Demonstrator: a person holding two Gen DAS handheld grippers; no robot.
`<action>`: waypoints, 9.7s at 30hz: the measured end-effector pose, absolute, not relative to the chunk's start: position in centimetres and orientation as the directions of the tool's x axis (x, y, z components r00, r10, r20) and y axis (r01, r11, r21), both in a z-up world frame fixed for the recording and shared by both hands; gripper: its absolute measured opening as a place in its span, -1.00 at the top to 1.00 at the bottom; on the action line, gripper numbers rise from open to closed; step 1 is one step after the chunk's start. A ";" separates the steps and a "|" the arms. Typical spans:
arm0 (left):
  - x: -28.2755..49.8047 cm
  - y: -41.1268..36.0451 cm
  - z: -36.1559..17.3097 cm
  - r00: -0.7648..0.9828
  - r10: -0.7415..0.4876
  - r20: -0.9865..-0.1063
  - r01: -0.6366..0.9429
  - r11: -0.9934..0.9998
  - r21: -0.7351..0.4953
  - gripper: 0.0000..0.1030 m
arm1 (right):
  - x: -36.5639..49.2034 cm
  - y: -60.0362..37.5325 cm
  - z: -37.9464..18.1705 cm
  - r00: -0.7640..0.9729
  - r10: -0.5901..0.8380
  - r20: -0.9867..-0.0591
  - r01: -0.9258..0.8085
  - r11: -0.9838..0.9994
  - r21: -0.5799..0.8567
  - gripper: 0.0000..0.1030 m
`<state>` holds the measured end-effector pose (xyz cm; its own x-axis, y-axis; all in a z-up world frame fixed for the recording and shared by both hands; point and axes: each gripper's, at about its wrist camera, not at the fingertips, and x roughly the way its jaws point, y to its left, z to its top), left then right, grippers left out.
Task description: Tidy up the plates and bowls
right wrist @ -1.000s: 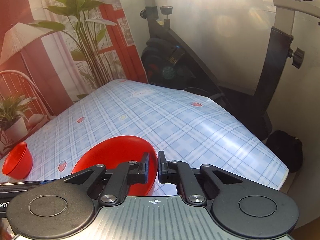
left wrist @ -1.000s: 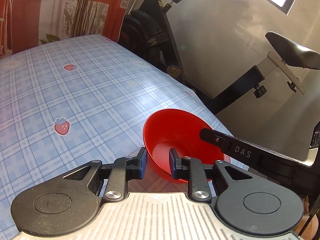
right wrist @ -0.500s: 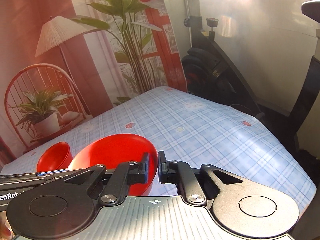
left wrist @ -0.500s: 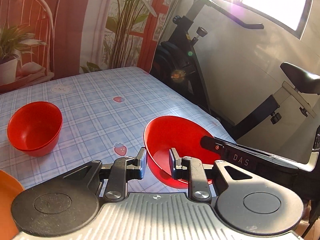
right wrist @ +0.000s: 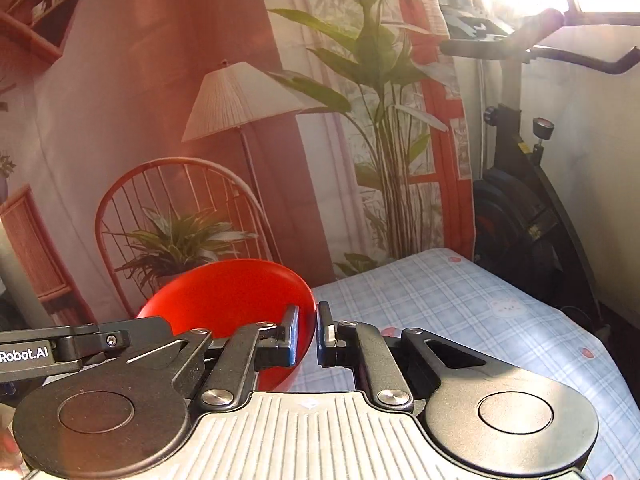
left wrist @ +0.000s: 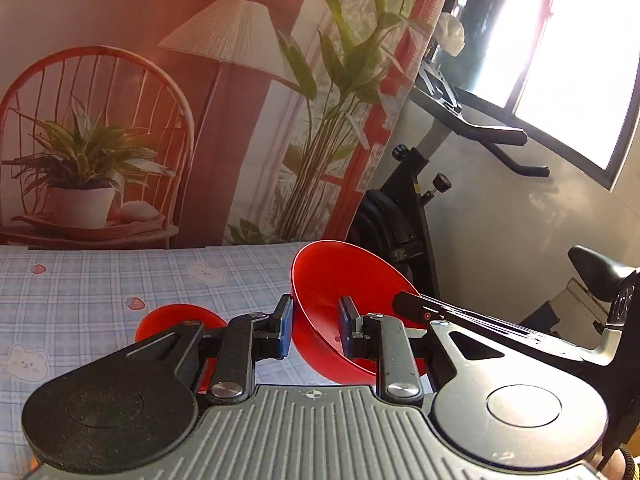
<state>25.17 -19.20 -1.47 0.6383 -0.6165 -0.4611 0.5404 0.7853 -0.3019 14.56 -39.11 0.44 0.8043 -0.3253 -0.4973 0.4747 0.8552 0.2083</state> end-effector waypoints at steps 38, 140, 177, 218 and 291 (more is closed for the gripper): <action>36.4 -15.3 -12.0 0.565 -0.418 -0.711 0.410 0.890 -0.197 0.52 | 28.0 -38.3 -13.3 0.726 -0.147 -0.672 0.379 0.900 0.213 0.83; 21.5 -5.6 -7.3 0.675 -0.351 -0.649 0.268 0.936 -0.227 0.49 | 19.7 -23.4 -8.6 0.760 -0.045 -0.648 0.249 0.941 0.228 0.72; 22.1 -5.3 -11.8 0.627 -0.298 -0.720 0.207 0.955 -0.215 0.49 | 20.8 -23.1 -13.1 0.682 0.005 -0.731 0.265 0.930 0.254 0.66; 12.2 -3.8 2.0 0.870 -0.134 -0.475 0.132 0.991 -0.037 -0.64 | 11.4 -23.2 3.3 0.867 -0.162 -0.472 0.259 0.955 0.147 -0.99; 4.5 -3.4 9.5 0.943 0.036 -0.331 -0.018 0.998 0.056 -0.66 | 4.4 -21.9 7.7 0.883 -0.209 -0.420 0.278 0.954 0.110 -0.99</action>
<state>4.53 -3.38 9.46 0.9429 0.0358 -0.3312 -0.0183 0.9983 0.0556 4.42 -21.94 7.72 0.8832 -0.2086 -0.4201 0.2777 0.9544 0.1099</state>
